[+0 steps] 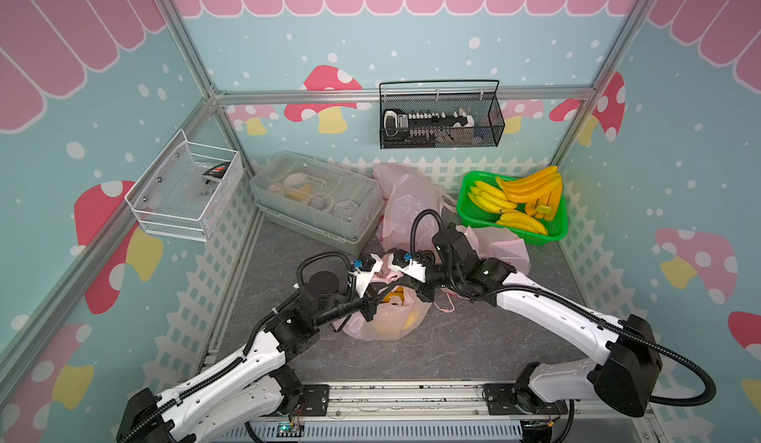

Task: Place the banana into a plastic bag & tie a knot
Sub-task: Cross the plastic bag at the center of the board.

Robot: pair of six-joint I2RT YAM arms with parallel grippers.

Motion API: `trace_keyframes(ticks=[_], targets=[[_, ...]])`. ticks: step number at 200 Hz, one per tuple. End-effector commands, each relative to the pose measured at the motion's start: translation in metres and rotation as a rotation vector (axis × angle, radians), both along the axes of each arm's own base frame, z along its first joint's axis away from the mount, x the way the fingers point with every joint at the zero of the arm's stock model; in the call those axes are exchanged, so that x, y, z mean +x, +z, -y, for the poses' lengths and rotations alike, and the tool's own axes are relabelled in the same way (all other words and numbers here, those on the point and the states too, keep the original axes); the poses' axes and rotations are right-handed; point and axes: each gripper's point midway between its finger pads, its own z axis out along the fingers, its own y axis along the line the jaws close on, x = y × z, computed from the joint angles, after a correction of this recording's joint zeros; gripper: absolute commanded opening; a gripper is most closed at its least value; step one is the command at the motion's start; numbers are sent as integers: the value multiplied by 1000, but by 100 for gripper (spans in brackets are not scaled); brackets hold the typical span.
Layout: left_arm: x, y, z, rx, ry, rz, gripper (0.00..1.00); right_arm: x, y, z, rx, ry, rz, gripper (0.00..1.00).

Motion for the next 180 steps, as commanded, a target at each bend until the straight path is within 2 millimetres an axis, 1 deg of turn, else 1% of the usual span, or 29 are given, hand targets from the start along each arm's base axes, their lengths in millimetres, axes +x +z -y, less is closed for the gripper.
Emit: trace_keyframes(ticks=[1,15,25,39,70,102,114,142,156,180], targets=[[1,8,-6,-11,34,33,16,21,21,7,39,-112,98,0],[9,7,-13,-7,98,33,29,23,29,10,75,-151,117,0],[13,6,-18,2,132,37,35,22,34,11,100,-165,127,0],[18,6,-22,8,171,39,39,18,38,11,123,-168,129,0],[23,5,-25,18,204,35,43,15,36,9,133,-181,112,0],[24,3,-19,23,183,19,42,17,41,6,173,-210,98,0],[22,2,-15,20,161,6,38,23,44,6,194,-253,101,0],[18,3,-5,-1,110,-16,26,41,55,15,286,-389,120,0],[18,3,-3,-12,103,-26,20,45,61,15,333,-422,112,0],[17,8,6,-57,69,-48,19,47,69,10,409,-430,80,0]])
